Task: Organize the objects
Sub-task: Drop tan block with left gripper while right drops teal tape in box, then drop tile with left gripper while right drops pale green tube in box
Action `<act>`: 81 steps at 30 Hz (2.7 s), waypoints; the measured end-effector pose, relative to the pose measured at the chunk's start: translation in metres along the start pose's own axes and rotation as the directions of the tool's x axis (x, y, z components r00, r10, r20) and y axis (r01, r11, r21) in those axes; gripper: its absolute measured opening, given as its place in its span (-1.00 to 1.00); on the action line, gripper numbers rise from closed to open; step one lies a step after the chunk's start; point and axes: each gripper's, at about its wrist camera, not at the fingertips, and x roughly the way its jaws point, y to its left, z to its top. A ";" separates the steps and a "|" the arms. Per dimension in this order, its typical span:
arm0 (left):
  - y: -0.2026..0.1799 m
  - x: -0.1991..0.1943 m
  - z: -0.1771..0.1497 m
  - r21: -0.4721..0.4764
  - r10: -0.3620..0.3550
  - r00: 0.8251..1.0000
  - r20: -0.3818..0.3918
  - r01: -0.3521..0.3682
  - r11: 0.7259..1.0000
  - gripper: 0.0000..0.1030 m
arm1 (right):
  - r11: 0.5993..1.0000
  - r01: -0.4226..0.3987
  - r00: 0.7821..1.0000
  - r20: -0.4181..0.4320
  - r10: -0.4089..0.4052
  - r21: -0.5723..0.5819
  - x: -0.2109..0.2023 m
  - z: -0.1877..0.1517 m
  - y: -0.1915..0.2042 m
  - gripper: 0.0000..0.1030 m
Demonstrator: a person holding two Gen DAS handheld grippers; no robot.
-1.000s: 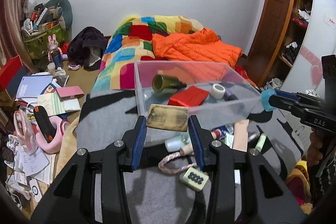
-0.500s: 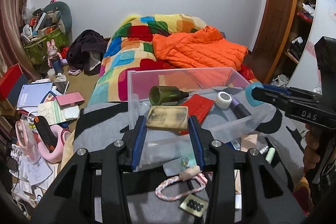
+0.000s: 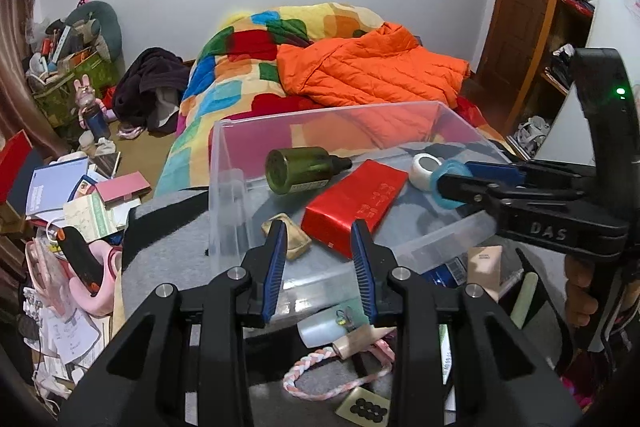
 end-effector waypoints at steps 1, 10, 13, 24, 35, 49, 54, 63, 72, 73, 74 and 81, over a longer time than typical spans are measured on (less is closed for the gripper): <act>-0.001 -0.002 -0.001 -0.001 -0.006 1.000 0.002 0.006 1.000 -0.35 | 1.000 0.001 1.000 0.001 -0.001 -0.005 -0.001 -0.001 0.001 -0.29; -0.005 -0.023 -0.011 0.011 -0.012 1.000 0.024 0.011 1.000 0.05 | 0.998 0.016 0.999 0.033 -0.014 -0.054 -0.018 -0.004 0.012 -0.08; -0.005 -0.030 -0.020 0.018 -0.006 1.000 0.024 0.005 1.000 0.15 | 0.998 0.007 0.999 0.047 -0.004 -0.063 -0.030 -0.007 0.014 -0.06; -0.002 -0.046 -0.077 0.002 -0.026 0.999 -0.043 0.027 1.000 0.30 | 0.994 0.021 0.999 0.034 -0.017 -0.107 -0.067 -0.062 0.005 0.19; -0.016 -0.017 -0.102 -0.004 -0.038 0.989 -0.140 0.037 0.999 0.30 | 0.996 -0.057 0.995 -0.091 0.050 -0.071 -0.070 -0.110 -0.010 0.33; -0.029 -0.007 -0.102 -0.009 0.029 0.995 -0.093 -0.030 1.000 0.09 | 0.993 0.109 0.992 -0.075 -0.105 0.052 -0.043 -0.120 0.005 0.37; -0.025 -0.012 -0.105 -0.015 0.016 0.997 -0.076 -0.017 1.000 -0.22 | 0.987 0.151 0.985 -0.073 -0.154 -0.056 -0.047 -0.126 0.008 -0.06; -0.017 -0.025 -0.118 -0.018 0.011 0.999 -0.044 -0.012 1.000 -0.22 | 0.993 0.107 0.990 -0.084 -0.111 -0.046 -0.070 -0.138 -0.015 -0.73; -0.015 -0.048 -0.114 -0.023 0.022 1.000 0.006 -0.022 0.999 -0.22 | 0.998 0.066 0.997 -0.028 -0.066 0.007 -0.084 -0.131 -0.022 -0.73; -0.016 -0.051 -0.111 -0.018 0.026 1.000 0.017 -0.025 1.000 -0.22 | 0.998 0.062 0.998 -0.012 -0.062 0.007 -0.087 -0.128 -0.021 -0.73; -0.016 -0.052 -0.109 -0.016 0.027 0.999 0.025 -0.027 1.000 -0.22 | 0.998 0.059 0.998 0.002 -0.059 0.009 -0.090 -0.124 -0.020 -0.73; -0.015 -0.065 -0.080 -0.011 0.015 0.996 0.093 -0.014 1.000 -0.22 | 0.999 0.042 0.992 0.122 -0.041 -0.005 -0.110 -0.087 -0.011 -0.73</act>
